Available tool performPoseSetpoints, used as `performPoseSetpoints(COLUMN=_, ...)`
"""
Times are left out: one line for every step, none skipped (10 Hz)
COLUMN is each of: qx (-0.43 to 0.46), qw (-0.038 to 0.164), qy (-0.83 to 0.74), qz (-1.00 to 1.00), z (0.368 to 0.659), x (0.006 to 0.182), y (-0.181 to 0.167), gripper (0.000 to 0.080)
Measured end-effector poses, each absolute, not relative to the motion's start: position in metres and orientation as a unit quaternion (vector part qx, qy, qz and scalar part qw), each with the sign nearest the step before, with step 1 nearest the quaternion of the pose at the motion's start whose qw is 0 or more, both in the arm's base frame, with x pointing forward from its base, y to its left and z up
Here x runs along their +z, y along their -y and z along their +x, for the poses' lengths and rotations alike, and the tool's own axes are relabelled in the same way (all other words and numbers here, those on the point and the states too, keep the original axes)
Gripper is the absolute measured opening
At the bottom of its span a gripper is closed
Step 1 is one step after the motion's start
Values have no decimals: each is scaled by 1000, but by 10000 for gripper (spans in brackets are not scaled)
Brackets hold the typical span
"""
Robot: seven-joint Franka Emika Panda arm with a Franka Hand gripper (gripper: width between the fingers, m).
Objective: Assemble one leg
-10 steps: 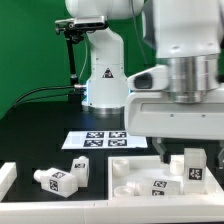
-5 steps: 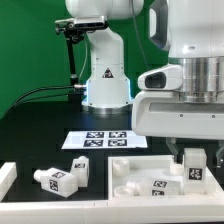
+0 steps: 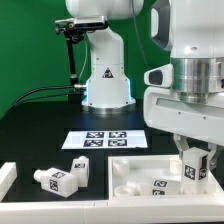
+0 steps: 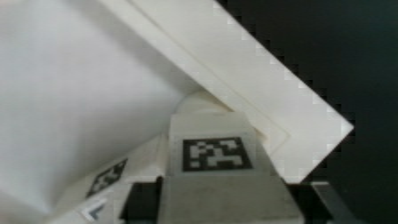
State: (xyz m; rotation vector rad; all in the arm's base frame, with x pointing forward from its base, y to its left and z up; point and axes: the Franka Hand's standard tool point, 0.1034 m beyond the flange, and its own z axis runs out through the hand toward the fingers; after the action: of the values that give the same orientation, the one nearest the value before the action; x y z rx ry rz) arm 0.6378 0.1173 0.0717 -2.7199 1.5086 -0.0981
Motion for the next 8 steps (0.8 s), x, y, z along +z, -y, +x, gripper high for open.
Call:
performPoseSetpoints(qx=-29, qw=21, qy=-559, qz=-828, z=639, x=72, y=-117, gripper=285)
performPoseSetpoints(qx=-23, qw=33, qy=-625, qz=-779, z=640, x=72, y=-116, gripper=285)
performPoseSetpoints(qx=-12, qw=45, qy=-678, qz=-734, z=641, x=73, y=-114, gripper=285)
performPoseSetpoints(qx=-3, qw=56, qy=-740, qz=-670, z=640, x=72, y=-115, gripper=285)
performPoseSetpoints(qx=-2, qw=57, qy=-767, qz=-639, z=640, x=72, y=-118, gripper=287)
performPoseSetpoints(qx=-3, qw=57, qy=-776, qz=-628, z=640, x=72, y=-118, gripper=287)
performPoseSetpoints(qx=-2, qw=58, qy=-773, qz=-631, z=640, x=72, y=-118, gripper=287)
performPoseSetpoints(qx=-3, qw=57, qy=-759, qz=-649, z=640, x=72, y=-119, gripper=401)
